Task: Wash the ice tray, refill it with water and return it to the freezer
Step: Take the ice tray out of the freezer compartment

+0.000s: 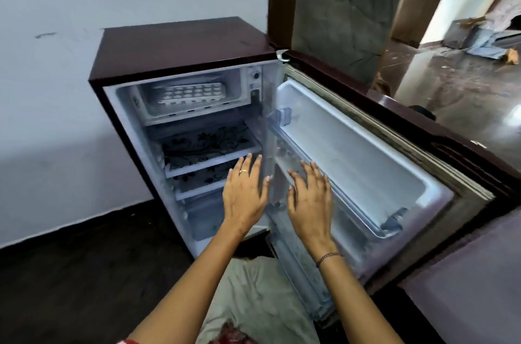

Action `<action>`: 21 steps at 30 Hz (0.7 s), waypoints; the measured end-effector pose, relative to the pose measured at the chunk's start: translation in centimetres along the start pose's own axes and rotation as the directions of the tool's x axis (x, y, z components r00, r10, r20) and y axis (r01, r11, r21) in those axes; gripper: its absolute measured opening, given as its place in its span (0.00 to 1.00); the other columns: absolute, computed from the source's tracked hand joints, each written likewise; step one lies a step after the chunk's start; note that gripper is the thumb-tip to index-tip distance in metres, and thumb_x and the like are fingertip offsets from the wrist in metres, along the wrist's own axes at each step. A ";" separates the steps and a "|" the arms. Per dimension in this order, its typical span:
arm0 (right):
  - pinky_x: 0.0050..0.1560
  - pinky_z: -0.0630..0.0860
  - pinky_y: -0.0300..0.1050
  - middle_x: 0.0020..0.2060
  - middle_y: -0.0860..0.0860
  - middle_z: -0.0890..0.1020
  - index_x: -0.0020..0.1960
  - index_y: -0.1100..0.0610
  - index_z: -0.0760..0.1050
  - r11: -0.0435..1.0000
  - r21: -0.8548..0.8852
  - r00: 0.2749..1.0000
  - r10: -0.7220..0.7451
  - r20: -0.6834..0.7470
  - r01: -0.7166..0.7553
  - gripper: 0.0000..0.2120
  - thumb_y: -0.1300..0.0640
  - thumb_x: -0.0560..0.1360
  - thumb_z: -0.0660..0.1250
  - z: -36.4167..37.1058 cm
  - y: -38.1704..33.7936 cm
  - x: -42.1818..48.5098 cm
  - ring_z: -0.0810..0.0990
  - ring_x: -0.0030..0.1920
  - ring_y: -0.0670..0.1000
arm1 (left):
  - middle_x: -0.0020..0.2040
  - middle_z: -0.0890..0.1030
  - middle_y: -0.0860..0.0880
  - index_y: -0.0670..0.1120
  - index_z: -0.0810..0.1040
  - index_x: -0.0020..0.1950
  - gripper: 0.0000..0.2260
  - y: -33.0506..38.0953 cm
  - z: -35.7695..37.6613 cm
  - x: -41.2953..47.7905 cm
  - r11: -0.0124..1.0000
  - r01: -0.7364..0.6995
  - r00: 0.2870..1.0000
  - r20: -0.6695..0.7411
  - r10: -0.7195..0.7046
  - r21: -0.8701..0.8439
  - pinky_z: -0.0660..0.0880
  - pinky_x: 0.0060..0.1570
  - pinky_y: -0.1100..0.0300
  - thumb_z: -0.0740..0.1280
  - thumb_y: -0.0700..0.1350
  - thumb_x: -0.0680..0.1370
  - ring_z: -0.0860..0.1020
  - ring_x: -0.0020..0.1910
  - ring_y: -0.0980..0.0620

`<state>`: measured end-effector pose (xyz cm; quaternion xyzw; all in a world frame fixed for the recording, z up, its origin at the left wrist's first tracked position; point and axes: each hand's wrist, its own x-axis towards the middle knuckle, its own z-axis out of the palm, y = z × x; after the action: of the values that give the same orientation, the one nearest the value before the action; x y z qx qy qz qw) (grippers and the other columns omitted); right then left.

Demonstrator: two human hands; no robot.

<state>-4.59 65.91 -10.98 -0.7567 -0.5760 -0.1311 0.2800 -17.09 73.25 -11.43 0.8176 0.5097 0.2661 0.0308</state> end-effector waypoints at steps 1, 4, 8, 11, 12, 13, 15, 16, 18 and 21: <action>0.69 0.62 0.57 0.66 0.56 0.74 0.60 0.56 0.77 1.000 -0.002 0.999 0.014 0.038 -0.014 0.14 0.57 0.76 0.61 1.2 -0.5 0.2 0.69 0.70 0.58 | 0.72 0.68 0.45 0.47 0.65 0.73 0.23 -1.4 0.2 -0.2 0.999 0.026 0.999 0.037 -0.027 0.019 0.64 0.70 0.47 0.55 0.54 0.80 0.64 0.73 0.46; 0.67 0.65 0.59 0.64 0.56 0.76 0.58 0.54 0.78 1.000 0.019 0.989 0.016 0.144 -0.019 0.14 0.56 0.74 0.61 5.2 -2.3 0.9 0.71 0.68 0.57 | 0.73 0.67 0.45 0.48 0.64 0.74 0.23 -5.9 0.9 -0.2 0.992 0.110 0.987 0.107 -0.116 0.064 0.61 0.71 0.47 0.55 0.54 0.80 0.62 0.74 0.46; 0.67 0.65 0.61 0.63 0.55 0.77 0.58 0.54 0.78 0.999 0.041 0.960 -0.001 0.281 -0.011 0.15 0.58 0.72 0.69 10.1 -4.2 2.0 0.71 0.68 0.57 | 0.74 0.65 0.45 0.48 0.62 0.75 0.23 -10.9 1.3 0.4 0.971 0.208 0.958 0.175 -0.227 0.119 0.59 0.72 0.46 0.55 0.54 0.80 0.60 0.75 0.46; 0.66 0.66 0.61 0.63 0.55 0.78 0.57 0.55 0.79 0.999 0.033 0.938 -0.007 0.347 -0.005 0.14 0.58 0.72 0.69 12.9 -5.8 3.2 0.72 0.68 0.57 | 0.75 0.63 0.45 0.49 0.60 0.75 0.24 -14.1 1.4 1.3 0.953 0.257 0.933 0.218 -0.287 0.159 0.58 0.73 0.47 0.54 0.54 0.80 0.59 0.75 0.46; 0.66 0.66 0.62 0.62 0.56 0.78 0.57 0.55 0.79 1.000 0.027 0.932 -0.011 0.361 0.002 0.14 0.57 0.72 0.70 13.8 -6.3 3.7 0.72 0.68 0.57 | 0.75 0.63 0.45 0.49 0.60 0.75 0.23 -15.2 1.5 1.7 0.948 0.271 0.926 0.225 -0.304 0.166 0.58 0.73 0.46 0.55 0.54 0.80 0.59 0.75 0.45; 0.66 0.66 0.62 0.63 0.56 0.77 0.57 0.55 0.79 1.000 0.025 0.929 -0.007 0.371 -0.002 0.14 0.57 0.72 0.69 14.6 -6.8 4.2 0.71 0.68 0.57 | 0.75 0.63 0.45 0.49 0.60 0.75 0.23 -16.1 1.5 2.1 0.943 0.283 0.920 0.227 -0.318 0.173 0.58 0.73 0.46 0.55 0.54 0.80 0.60 0.74 0.45; 0.68 0.63 0.62 0.66 0.55 0.74 0.60 0.55 0.77 0.999 0.029 0.918 0.014 0.396 -0.028 0.14 0.56 0.75 0.65 16.0 -7.8 5.4 0.67 0.71 0.56 | 0.74 0.64 0.45 0.49 0.61 0.75 0.24 -17.8 1.6 3.3 0.937 0.285 0.917 0.226 -0.327 0.201 0.59 0.72 0.46 0.55 0.53 0.80 0.61 0.73 0.45; 0.70 0.60 0.61 0.68 0.54 0.72 0.62 0.55 0.76 0.999 0.033 0.913 0.020 0.407 -0.037 0.14 0.55 0.77 0.63 16.4 -8.2 6.1 0.65 0.72 0.55 | 0.74 0.65 0.45 0.49 0.61 0.74 0.23 -18.4 1.7 3.9 0.936 0.277 0.919 0.225 -0.324 0.215 0.60 0.71 0.46 0.56 0.53 0.80 0.63 0.73 0.45; 0.71 0.55 0.60 0.71 0.53 0.68 0.64 0.54 0.74 0.998 0.050 0.908 0.017 0.418 -0.042 0.15 0.54 0.78 0.61 17.3 -9.0 7.6 0.60 0.74 0.54 | 0.73 0.66 0.45 0.48 0.62 0.74 0.23 -19.6 1.8 5.3 0.937 0.270 0.923 0.218 -0.318 0.223 0.62 0.69 0.47 0.56 0.53 0.80 0.65 0.71 0.45; 0.72 0.53 0.59 0.72 0.53 0.66 0.66 0.53 0.72 0.996 0.081 0.917 -0.002 0.399 -0.033 0.17 0.53 0.79 0.59 18.3 -10.1 10.5 0.57 0.75 0.53 | 0.73 0.66 0.45 0.48 0.63 0.73 0.22 -20.9 1.6 7.9 0.936 0.293 0.923 0.198 -0.330 0.194 0.62 0.69 0.47 0.56 0.53 0.80 0.64 0.72 0.45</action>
<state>-13.21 86.58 -17.54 -0.7593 -0.6200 0.0532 0.1902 -30.73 90.37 -16.36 0.7508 0.6463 0.1203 0.0649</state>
